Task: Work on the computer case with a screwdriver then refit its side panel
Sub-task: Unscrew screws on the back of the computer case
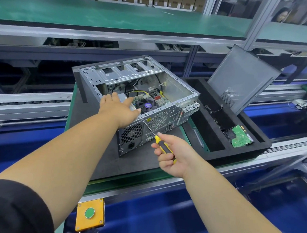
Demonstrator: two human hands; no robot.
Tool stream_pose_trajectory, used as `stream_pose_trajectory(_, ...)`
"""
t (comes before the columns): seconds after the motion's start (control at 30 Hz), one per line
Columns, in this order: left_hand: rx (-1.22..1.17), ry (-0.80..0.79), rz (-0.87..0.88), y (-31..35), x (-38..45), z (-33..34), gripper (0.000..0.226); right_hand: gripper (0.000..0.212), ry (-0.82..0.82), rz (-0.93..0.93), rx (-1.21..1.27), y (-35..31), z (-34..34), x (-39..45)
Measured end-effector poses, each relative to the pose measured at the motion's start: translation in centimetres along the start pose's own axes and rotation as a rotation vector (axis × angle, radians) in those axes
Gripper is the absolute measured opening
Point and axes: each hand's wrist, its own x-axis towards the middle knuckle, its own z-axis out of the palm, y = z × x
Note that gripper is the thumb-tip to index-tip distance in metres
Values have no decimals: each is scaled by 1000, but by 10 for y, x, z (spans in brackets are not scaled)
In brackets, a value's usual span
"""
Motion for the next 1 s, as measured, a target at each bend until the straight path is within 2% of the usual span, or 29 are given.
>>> stream_pose_trajectory(0.1, -16, -17, -3, -1, 0, -2, 71, 21, 122, -147, -132, 8, 2, 2)
stream_pose_trajectory(0.2, -25, -35, -11, 0, 0, -3, 71, 28, 372, -421, -611, 8, -1, 4)
stream_pose_trajectory(0.27, -21, -42, -12, 1, 1, -3, 71, 35, 421, -506, -769, 5, -2, 5)
stream_pose_trajectory(0.33, -19, -47, -11, 1, 2, -3, 70, 38, 367, -462, -760, 4, 4, 2)
stream_pose_trajectory(0.5, -28, -53, -18, 1, 3, -4, 69, 49, 262, -190, -611, -4, 17, -2)
stream_pose_trajectory(0.6, -25, -50, -16, 2, 3, -4, 69, 33, 249, -271, -529, -2, 19, -5)
stream_pose_trajectory(0.8, -37, -40, -22, 2, 4, -3, 70, 26, 430, -497, -766, 8, 7, 4)
stream_pose_trajectory(0.9, -42, -34, -14, 1, 3, -2, 70, 37, 450, -476, -798, 4, 6, 8)
stream_pose_trajectory(1.0, -44, -27, -9, 1, 3, -1, 69, 45, 372, -353, -640, 1, 10, 11)
